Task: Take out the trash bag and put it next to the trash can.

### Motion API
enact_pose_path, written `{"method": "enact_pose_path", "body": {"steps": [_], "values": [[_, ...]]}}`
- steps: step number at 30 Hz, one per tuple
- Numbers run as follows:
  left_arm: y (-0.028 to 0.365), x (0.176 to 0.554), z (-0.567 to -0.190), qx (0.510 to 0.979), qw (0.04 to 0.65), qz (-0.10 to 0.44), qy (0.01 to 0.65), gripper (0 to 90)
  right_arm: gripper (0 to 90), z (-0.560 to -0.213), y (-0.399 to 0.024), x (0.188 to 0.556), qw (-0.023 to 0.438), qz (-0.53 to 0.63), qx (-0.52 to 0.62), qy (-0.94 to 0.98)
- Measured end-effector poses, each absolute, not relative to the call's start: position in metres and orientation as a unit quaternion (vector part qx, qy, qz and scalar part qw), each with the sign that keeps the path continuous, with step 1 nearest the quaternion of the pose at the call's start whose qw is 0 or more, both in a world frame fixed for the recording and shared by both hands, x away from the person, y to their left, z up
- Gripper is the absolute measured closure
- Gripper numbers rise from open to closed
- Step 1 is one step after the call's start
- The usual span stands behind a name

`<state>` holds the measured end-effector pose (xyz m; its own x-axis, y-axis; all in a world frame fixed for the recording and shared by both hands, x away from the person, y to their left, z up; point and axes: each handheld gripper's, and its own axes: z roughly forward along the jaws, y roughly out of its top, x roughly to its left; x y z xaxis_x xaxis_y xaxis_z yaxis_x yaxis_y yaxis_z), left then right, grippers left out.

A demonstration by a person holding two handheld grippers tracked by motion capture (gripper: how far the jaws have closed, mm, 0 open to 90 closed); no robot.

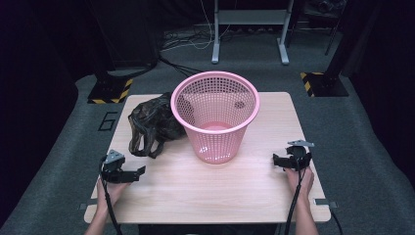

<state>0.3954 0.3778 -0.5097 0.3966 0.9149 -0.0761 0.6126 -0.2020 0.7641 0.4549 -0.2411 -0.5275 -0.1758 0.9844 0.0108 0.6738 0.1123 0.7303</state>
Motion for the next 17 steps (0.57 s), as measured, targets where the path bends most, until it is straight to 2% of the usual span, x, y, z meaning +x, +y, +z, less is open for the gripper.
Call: {"method": "enact_pose_path", "body": {"steps": [7,17], "values": [[0.379,0.394,-0.53,0.753,0.338,0.203,0.527,0.0,6.4,-0.527,-0.241,0.455,0.251,0.308,0.591,0.702],[0.375,0.394,-0.531,0.759,0.32,0.216,0.525,0.0,6.4,-0.527,-0.241,0.455,0.251,0.308,0.59,0.703]]}}
